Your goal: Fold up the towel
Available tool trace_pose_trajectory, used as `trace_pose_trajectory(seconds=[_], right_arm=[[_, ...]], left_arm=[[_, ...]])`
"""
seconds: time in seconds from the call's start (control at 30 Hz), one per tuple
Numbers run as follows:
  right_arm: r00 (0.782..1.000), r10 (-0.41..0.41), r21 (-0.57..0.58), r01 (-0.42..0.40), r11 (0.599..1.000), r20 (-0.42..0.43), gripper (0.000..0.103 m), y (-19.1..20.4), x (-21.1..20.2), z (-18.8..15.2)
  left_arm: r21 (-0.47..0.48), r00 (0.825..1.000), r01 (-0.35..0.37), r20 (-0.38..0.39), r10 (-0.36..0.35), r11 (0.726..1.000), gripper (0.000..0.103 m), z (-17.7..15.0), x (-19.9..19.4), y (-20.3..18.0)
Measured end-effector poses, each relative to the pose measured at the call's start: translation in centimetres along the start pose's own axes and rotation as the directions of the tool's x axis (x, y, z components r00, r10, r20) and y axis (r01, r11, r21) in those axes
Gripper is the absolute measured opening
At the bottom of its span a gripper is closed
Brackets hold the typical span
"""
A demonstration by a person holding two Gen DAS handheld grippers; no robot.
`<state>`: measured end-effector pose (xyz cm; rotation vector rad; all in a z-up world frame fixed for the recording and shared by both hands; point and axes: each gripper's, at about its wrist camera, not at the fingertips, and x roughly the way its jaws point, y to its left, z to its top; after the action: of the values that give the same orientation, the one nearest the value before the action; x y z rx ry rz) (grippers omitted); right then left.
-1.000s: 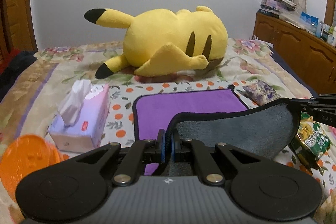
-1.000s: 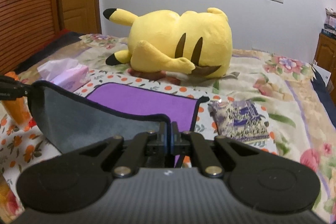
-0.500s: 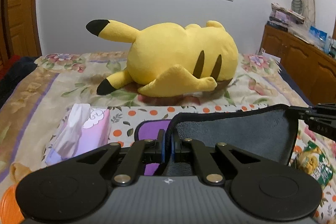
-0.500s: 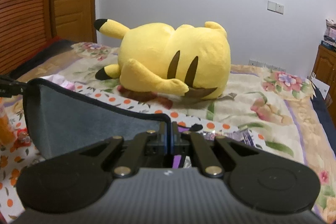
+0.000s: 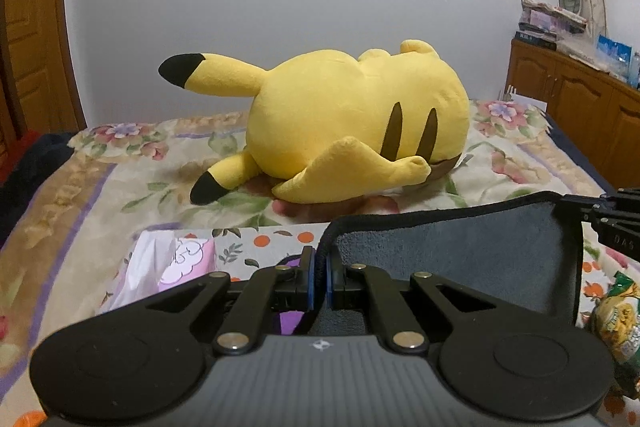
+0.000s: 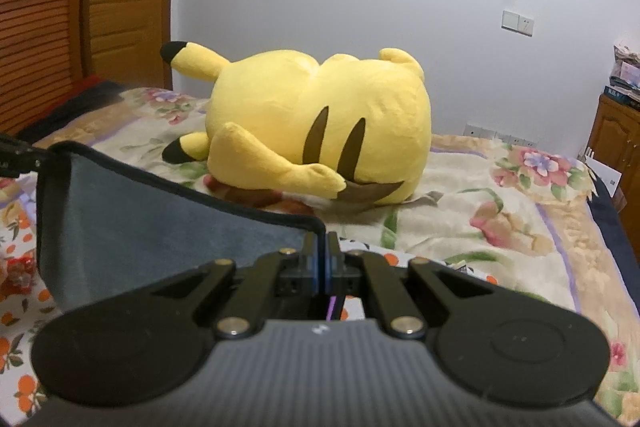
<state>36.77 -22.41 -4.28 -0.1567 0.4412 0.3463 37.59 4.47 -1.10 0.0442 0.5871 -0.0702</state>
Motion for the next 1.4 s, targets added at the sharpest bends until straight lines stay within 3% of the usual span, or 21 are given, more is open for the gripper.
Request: trace_pose_trajectory(seconds=[0.63, 1.2, 1.33, 1.4], right_arm=[[0.999, -0.049, -0.023, 0.049, 0.999, -0.004, 0.003, -0.3, 4.4, -0.1], [0.993, -0.068, -0.072, 0.061, 0.995, -0.097, 0.004, -0.1, 8.2, -2.3], [0.991, -0.070, -0.062, 0.063, 0.996, -0.116, 0.004, -0.1, 8.8, -2.7], [0.990, -0.079, -0.066, 0.072, 0.995, -0.119, 0.005, -0.1, 9.0, -2.8]], left_arm=[[-0.011, 0.997, -0.075, 0.021, 0.075, 0.997, 0.008, 0.7, 4.6, -0.5], [0.044, 0.993, -0.119, -0.016, 0.120, 0.992, 0.008, -1.2, 8.8, -1.7], [0.053, 0.990, -0.138, -0.030, 0.140, 0.989, 0.014, -1.7, 9.7, -1.6], [0.046, 0.988, -0.150, -0.026, 0.151, 0.988, 0.022, -2.0, 9.9, -1.5]])
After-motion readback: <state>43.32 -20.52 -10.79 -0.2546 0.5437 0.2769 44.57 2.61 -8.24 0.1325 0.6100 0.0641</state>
